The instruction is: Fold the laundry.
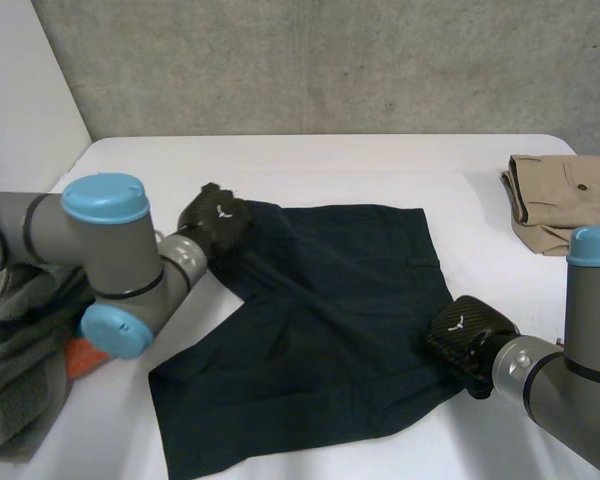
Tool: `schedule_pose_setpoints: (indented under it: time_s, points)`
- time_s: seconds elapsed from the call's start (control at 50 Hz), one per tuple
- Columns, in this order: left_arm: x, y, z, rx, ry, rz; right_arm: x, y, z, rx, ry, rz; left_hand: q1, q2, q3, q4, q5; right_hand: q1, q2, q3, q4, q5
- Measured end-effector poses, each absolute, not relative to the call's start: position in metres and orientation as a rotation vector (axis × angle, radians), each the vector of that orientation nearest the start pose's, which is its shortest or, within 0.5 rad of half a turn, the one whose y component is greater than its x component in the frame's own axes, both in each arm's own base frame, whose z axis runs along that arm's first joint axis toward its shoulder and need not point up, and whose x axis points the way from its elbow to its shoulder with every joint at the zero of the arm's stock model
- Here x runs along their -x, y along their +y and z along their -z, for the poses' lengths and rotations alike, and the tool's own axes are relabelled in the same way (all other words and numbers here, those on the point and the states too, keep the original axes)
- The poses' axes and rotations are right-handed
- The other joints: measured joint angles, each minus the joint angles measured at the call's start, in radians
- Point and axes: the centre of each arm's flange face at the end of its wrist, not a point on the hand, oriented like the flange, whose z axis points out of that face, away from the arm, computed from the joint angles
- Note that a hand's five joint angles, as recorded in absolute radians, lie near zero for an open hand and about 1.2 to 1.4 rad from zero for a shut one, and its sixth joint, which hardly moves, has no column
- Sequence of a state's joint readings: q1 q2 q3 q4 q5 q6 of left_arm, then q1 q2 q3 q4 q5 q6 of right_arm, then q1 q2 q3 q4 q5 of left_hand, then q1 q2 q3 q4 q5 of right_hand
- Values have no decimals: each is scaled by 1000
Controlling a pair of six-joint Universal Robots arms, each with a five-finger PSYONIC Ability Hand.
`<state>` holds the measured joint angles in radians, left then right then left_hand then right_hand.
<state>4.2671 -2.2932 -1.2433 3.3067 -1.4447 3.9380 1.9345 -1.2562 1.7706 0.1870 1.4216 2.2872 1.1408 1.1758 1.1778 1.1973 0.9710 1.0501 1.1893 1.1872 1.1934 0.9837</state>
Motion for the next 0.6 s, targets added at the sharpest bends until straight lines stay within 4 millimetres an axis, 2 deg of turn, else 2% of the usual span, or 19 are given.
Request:
schedule_pose_setpoints:
  time_s: [0.08,0.18,0.36,0.42,0.5,0.52,0.54,0.6]
  points:
    - [294,-308,-148,-1384,1902,1784,-234,-206,-155,1748,2326,1366,0,1,4,0,0,0,0,0,0,0]
    - [277,-296,-138,-1279,1948,1655,-234,-206,-155,1743,2327,1366,0,1,4,0,0,0,0,0,0,0]
    - [268,-290,-131,-1148,2010,1579,-234,-206,-154,1732,2331,1365,0,2,5,-5,0,0,0,0,0,0]
    - [273,-285,-135,-1116,2050,1610,-234,-206,-154,1727,2331,1373,-231,-235,-234,-255,-202,0,0,0,0,0]
    - [278,-277,-150,-1070,2091,1679,-234,-208,-155,1717,2329,1391,-472,-484,-481,-509,-456,0,0,0,0,0]
    - [278,-275,-156,-1055,2096,1700,-235,-208,-155,1711,2329,1397,-634,-651,-649,-664,-612,0,0,0,0,0]
    - [277,-273,-160,-1045,2101,1711,-235,-209,-155,1707,2329,1401,-708,-705,-703,-731,-680,0,0,0,0,0]
    - [273,-265,-176,-1013,2112,1744,-235,-211,-156,1684,2331,1417,-762,-791,-789,-820,-772,0,0,0,0,0]
